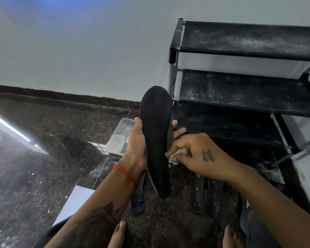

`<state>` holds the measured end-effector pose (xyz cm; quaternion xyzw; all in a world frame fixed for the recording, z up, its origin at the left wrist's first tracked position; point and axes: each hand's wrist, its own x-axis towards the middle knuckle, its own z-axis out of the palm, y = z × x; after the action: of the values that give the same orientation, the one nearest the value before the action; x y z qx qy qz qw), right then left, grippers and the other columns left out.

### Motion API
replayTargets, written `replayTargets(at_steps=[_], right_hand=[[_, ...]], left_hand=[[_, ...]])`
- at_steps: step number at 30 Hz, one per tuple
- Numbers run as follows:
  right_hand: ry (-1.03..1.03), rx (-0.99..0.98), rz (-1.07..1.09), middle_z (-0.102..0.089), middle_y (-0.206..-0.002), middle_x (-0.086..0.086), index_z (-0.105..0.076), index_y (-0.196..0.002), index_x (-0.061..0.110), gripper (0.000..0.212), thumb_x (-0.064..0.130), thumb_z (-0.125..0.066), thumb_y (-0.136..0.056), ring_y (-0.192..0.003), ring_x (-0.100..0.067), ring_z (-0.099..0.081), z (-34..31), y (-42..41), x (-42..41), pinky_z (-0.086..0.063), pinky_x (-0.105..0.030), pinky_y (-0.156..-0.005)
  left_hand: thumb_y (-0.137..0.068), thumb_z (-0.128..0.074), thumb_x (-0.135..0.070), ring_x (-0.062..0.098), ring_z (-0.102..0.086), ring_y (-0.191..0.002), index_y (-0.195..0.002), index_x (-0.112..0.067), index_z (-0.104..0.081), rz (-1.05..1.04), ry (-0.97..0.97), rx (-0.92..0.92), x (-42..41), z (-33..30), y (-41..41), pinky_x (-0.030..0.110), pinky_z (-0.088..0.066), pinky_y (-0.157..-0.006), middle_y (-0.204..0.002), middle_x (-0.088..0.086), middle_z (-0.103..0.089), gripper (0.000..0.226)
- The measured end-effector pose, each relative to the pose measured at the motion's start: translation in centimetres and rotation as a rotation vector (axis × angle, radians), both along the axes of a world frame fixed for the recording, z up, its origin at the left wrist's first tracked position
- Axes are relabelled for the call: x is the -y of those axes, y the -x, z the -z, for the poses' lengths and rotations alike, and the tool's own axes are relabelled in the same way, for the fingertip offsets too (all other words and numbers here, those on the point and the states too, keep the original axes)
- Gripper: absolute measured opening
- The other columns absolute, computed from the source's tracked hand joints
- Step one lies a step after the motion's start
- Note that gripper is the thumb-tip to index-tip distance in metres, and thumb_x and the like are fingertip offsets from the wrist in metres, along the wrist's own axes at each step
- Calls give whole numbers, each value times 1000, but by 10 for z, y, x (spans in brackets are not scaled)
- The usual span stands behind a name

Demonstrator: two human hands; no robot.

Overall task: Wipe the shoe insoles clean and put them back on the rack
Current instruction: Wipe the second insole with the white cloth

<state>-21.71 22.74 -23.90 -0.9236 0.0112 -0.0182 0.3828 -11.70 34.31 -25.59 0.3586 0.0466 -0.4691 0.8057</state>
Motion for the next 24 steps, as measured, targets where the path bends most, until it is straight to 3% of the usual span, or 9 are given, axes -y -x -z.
replayTargets(at_steps=[2,4,7,9,12,15,19,21,24], right_hand=[[36,-186,-90,-68,-80,19,-75,-84,24,10,18,-70,-79,-80,6,-62,-6,5,10,-45,-10,-73],[89,-169,-13,-68,-80,18,-73,-84,32,13,21,-70,-79,-78,5,-62,-8,6,21,-47,-13,-71],[-55,180,273,-67,-82,23,-72,-83,31,18,14,-72,-77,-79,9,-61,-10,1,23,-43,-4,-67],[-89,310,368,-69,-86,17,-73,-86,26,17,11,-72,-77,-81,6,-63,-8,-6,17,-44,-5,-69],[149,331,301,-71,-89,6,-74,-89,18,16,10,-73,-75,-86,-6,-64,5,-14,4,-44,-13,-76],[107,184,160,-68,-81,11,-75,-85,19,12,14,-74,-75,-78,-3,-62,-2,-14,-2,-40,-6,-68],[-54,-108,-94,-68,-82,11,-75,-82,30,14,20,-76,-73,-82,1,-60,-14,-5,10,-46,-12,-71],[-71,50,54,-69,-85,14,-75,-84,27,14,16,-74,-75,-81,6,-61,-13,-6,15,-46,-9,-72],[145,349,293,-69,-91,11,-73,-90,20,17,9,-71,-77,-86,1,-61,-2,-14,16,-45,-14,-80]], left_hand=[[-93,-13,-67,43,-51,-120,-124,3,-53,-20,23,-17,1,1,-2,54,-38,-101,-120,19,-59,86],[-93,-14,-67,44,-53,-118,-129,1,-50,-32,41,-21,2,1,-3,55,-38,-102,-121,20,-60,85],[-94,-16,-65,35,-69,-89,-123,-3,-56,-43,9,1,2,-1,-3,51,-51,-87,-107,19,-68,80],[-95,-17,-63,30,-71,-81,-114,-5,-61,-45,-46,42,3,-2,-2,47,-57,-78,-99,17,-71,75],[-97,-17,-58,23,-72,-68,-101,-4,-64,-15,-121,87,5,-2,2,31,-59,-59,-82,14,-73,72],[-98,-16,-56,23,-71,-64,-82,0,-74,-27,-91,60,5,-2,2,29,-57,-51,-77,16,-72,83],[-95,-16,-63,31,-72,-77,-97,4,-70,-31,-8,-8,2,-6,1,41,-60,-60,-95,19,-70,86],[-96,-15,-61,28,-72,-73,-90,2,-73,-19,-22,36,2,-6,0,37,-59,-55,-89,18,-72,85],[-99,-15,-54,22,-71,-59,-90,-2,-66,-32,-92,103,2,-9,1,29,-55,-44,-72,15,-72,73]])
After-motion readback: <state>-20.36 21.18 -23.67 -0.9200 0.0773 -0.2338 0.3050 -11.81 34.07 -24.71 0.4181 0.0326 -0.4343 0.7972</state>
